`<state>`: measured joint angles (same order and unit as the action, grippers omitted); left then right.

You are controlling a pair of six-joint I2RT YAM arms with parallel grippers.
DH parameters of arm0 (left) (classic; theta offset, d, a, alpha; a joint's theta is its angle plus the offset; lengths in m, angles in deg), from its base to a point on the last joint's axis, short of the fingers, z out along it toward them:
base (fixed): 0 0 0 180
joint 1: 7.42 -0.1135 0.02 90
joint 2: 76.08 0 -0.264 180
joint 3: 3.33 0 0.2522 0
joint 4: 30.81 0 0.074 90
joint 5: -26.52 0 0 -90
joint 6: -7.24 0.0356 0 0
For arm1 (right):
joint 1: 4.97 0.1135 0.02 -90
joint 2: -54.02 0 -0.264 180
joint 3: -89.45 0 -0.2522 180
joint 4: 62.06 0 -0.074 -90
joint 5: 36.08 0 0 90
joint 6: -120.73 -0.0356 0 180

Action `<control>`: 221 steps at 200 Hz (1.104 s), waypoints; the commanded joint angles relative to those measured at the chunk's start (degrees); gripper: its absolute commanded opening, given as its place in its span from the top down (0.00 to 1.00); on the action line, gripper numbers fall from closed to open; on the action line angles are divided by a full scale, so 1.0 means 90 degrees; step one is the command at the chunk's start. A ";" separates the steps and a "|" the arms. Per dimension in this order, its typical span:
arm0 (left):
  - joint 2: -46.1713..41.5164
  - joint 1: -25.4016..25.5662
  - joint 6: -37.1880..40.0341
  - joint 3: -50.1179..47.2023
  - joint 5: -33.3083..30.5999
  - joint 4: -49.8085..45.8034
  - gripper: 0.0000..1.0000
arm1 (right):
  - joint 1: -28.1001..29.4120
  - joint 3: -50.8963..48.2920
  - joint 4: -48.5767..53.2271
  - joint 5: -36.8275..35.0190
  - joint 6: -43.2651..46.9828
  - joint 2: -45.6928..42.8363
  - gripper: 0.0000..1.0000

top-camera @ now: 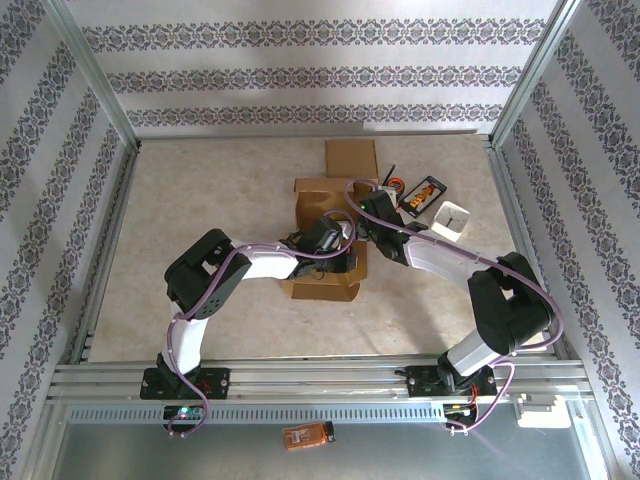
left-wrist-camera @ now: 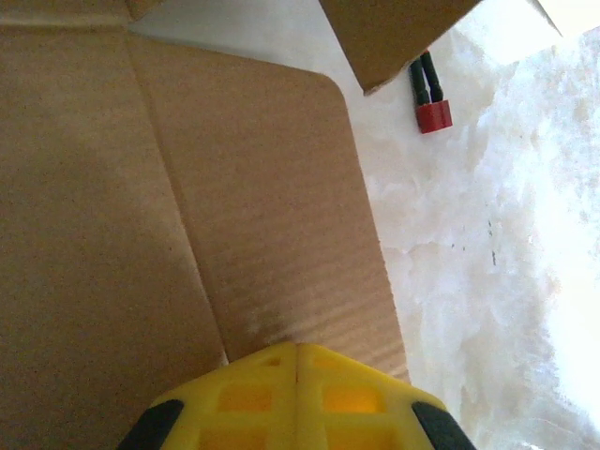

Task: Fold the paper box

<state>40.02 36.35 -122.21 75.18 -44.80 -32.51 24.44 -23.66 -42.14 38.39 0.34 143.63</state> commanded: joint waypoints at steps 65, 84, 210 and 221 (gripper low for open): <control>0.0255 -0.0068 0.0020 0.0236 0.0161 -0.0013 1.00 | 0.0089 0.0352 0.0628 0.0105 -0.0774 -0.0044 1.00; 0.0231 -0.0078 0.0018 0.0269 0.0168 -0.0001 1.00 | 0.0154 0.0122 0.0435 0.0050 -0.0920 0.0004 1.00; -0.0514 -0.0107 -0.0080 -0.0028 -0.0029 -0.0049 0.84 | 0.0492 -0.0893 -0.0573 -0.0607 -0.0922 -0.0161 1.00; -0.0640 -0.0107 -0.0090 -0.0070 -0.0011 -0.0118 0.79 | 0.0487 -0.0881 -0.0568 -0.0626 -0.0911 -0.0175 1.00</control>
<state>38.60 36.22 -122.62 75.20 -44.59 -32.62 28.27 -30.57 -48.94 33.76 -8.08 143.01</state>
